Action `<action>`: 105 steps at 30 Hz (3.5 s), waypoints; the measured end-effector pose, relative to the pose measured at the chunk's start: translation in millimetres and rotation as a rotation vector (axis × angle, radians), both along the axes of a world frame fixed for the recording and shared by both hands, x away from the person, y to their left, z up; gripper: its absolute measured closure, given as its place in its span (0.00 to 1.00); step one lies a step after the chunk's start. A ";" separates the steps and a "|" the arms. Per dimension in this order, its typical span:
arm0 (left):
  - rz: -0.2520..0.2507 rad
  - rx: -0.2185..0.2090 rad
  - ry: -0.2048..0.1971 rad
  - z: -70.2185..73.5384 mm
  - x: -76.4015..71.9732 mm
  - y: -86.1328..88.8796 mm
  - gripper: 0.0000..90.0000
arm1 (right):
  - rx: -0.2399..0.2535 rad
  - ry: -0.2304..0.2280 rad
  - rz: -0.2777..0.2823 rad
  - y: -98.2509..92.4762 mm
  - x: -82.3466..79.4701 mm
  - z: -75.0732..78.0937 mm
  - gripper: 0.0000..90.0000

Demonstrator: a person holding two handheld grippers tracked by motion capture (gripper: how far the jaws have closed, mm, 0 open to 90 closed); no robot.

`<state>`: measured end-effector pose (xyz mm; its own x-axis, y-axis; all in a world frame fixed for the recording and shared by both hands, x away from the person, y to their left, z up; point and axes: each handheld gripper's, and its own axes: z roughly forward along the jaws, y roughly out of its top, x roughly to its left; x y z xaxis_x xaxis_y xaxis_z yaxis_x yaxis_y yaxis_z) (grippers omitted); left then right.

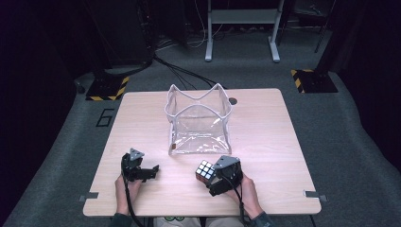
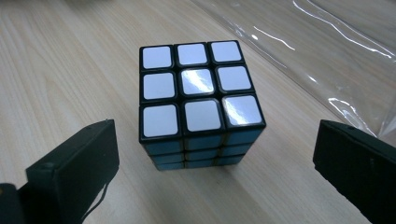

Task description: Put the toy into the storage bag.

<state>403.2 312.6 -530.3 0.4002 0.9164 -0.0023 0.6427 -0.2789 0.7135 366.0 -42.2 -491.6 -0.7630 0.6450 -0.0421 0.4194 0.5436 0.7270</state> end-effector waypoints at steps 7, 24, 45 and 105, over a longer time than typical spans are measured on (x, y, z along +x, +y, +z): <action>0.002 -0.002 -0.003 -0.2 0.0 0.0 0.03 | -0.008 0.021 0.009 8.5 3.9 -3.2 0.00; 0.004 -0.004 -0.003 0.0 -0.1 0.4 0.04 | -0.033 0.057 0.005 21.2 17.3 -17.0 0.02; 0.006 -0.009 -0.008 -0.2 -0.2 0.4 0.05 | -0.021 0.029 -0.019 18.6 14.4 -19.0 0.37; 0.006 -0.004 -0.008 0.2 -0.3 0.6 0.06 | 0.041 -0.071 -0.069 -1.5 10.1 15.1 0.37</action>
